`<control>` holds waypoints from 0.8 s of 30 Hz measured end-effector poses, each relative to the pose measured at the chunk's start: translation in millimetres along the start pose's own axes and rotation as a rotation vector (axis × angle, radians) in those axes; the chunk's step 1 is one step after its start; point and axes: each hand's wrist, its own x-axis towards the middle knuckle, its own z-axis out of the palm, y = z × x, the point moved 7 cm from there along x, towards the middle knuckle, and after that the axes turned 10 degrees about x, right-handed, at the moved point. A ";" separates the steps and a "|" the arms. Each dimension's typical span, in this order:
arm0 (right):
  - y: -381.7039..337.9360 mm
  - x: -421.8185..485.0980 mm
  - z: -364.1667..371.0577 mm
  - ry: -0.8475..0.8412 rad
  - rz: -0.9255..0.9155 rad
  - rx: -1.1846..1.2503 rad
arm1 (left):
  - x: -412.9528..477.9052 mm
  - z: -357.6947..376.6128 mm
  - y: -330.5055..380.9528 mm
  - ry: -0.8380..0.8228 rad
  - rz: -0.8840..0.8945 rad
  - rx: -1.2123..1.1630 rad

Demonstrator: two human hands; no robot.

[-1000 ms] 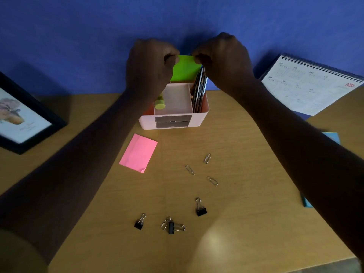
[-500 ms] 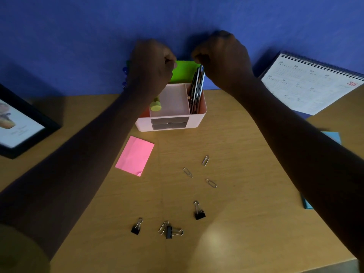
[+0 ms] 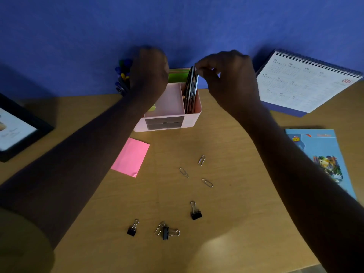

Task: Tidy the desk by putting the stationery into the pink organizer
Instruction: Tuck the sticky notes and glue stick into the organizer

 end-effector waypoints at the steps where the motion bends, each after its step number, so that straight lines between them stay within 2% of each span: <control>1: -0.1 -4.2 -1.6 0.011 0.005 0.007 | -0.1 1.8 1.1 -0.003 -0.002 0.024; 6: -5.2 -30.7 -3.8 0.005 0.020 0.035 | -2.5 3.9 3.4 0.009 -0.026 0.118; 10: -15.1 -57.8 6.0 -0.027 0.029 0.085 | -3.2 -2.3 1.5 0.017 -0.036 0.085; 14: -24.0 -89.0 23.0 -0.064 0.084 0.141 | -8.9 -29.4 -2.5 0.005 -0.044 -0.110; 18: -39.2 -121.6 51.8 -0.137 0.136 0.205 | -52.7 -80.0 -12.7 0.075 -0.035 -0.352; 24: -59.0 -154.5 100.3 -0.258 0.205 0.275 | -158.6 -97.3 -44.0 0.068 -0.158 -0.430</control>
